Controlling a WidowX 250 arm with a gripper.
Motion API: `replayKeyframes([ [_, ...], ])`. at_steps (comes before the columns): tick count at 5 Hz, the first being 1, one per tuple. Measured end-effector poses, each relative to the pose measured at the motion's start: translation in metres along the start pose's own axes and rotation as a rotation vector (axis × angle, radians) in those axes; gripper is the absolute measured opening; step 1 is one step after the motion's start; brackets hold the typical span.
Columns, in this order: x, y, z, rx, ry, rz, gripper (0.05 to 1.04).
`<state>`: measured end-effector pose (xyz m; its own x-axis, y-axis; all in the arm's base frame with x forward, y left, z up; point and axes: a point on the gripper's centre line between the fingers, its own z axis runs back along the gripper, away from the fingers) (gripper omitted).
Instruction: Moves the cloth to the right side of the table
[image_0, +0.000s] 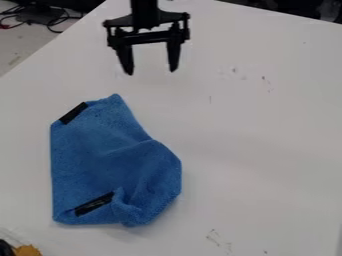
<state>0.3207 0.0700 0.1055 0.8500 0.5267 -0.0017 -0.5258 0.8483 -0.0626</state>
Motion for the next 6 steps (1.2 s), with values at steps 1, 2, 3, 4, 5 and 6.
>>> replayKeyframes([
  [1, -0.004, 0.055, -0.011, 0.033, 0.052, 0.038, 1.000],
  [2, -0.013, 0.083, -0.024, 0.028, 0.079, 0.019, 1.000],
  [3, -0.026, 0.086, -0.040, 0.028, 0.104, -0.028, 1.000],
  [4, -0.040, 0.088, -0.056, 0.032, 0.126, -0.020, 1.000],
  [5, -0.047, 0.083, -0.062, 0.020, 0.066, -0.015, 1.000],
  [6, -0.057, 0.080, -0.081, 0.036, 0.023, -0.008, 1.000],
])
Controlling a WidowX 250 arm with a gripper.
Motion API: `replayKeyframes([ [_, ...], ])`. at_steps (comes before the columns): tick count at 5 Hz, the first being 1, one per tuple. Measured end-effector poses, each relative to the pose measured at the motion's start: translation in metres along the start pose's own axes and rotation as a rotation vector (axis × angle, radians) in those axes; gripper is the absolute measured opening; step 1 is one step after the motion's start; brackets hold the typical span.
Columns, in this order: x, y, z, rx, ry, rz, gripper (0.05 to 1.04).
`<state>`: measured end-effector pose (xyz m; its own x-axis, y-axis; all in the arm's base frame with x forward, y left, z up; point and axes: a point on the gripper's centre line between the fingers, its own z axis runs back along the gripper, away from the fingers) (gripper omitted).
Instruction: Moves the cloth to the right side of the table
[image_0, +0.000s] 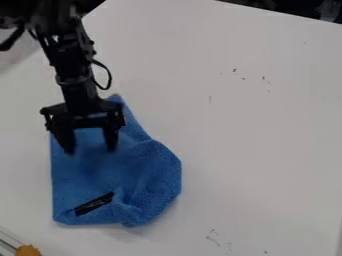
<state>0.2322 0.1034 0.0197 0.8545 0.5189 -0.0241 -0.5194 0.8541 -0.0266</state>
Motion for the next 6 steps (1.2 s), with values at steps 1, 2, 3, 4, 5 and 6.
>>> replayKeyframes([
  [1, -0.006, -0.002, -0.010, -0.003, -0.033, -0.004, 1.000],
  [2, -0.011, -0.015, -0.011, 0.005, -0.054, -0.048, 1.000],
  [3, -0.015, -0.028, -0.014, -0.024, -0.069, -0.075, 1.000],
  [4, -0.018, -0.047, -0.015, -0.037, -0.067, -0.137, 1.000],
  [5, -0.021, -0.068, -0.019, -0.066, -0.056, -0.181, 1.001],
  [6, -0.024, -0.089, -0.022, -0.092, -0.049, -0.211, 1.001],
])
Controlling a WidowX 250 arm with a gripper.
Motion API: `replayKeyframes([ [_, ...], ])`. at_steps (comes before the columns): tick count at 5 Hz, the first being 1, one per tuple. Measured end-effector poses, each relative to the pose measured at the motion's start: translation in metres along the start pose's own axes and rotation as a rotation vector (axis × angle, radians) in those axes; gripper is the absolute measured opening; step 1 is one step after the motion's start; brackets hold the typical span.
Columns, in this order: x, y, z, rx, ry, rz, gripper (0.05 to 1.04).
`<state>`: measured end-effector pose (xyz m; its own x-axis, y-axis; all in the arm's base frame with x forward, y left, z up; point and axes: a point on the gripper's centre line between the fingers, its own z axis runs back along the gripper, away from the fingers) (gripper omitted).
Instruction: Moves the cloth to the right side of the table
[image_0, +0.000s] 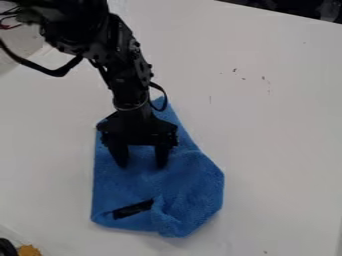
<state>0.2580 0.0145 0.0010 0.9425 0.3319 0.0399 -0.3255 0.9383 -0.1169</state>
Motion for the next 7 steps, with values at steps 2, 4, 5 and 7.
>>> replayKeyframes([
  [2, 0.008, -0.054, -0.009, -0.030, 0.006, -0.147, 1.001],
  [4, 0.008, -0.075, -0.009, -0.068, -0.022, -0.171, 1.001],
  [5, 0.007, -0.073, -0.007, -0.056, -0.030, -0.171, 1.001],
  [7, 0.007, -0.067, 0.018, 0.024, -0.023, -0.153, 0.999],
])
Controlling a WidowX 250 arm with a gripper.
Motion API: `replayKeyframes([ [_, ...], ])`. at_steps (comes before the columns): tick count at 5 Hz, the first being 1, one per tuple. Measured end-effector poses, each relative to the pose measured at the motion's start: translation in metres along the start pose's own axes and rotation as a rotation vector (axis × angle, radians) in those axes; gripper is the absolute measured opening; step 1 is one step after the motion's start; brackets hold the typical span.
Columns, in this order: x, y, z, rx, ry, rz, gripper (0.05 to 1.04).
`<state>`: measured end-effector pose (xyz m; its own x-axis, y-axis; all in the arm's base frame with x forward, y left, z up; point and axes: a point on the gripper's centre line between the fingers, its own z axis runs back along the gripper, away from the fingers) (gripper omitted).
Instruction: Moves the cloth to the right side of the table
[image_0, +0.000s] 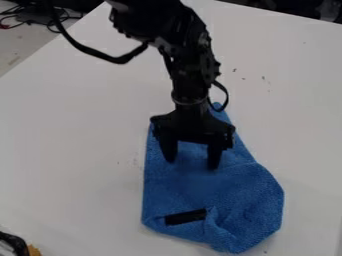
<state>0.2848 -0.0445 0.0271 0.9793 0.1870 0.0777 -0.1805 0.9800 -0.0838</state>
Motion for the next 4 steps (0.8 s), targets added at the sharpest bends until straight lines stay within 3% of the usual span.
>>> replayKeyframes([
  [3, 0.020, 0.010, 0.056, 0.031, -0.094, 0.069, 0.999],
  [4, 0.018, 0.031, 0.063, 0.019, -0.092, 0.128, 0.999],
])
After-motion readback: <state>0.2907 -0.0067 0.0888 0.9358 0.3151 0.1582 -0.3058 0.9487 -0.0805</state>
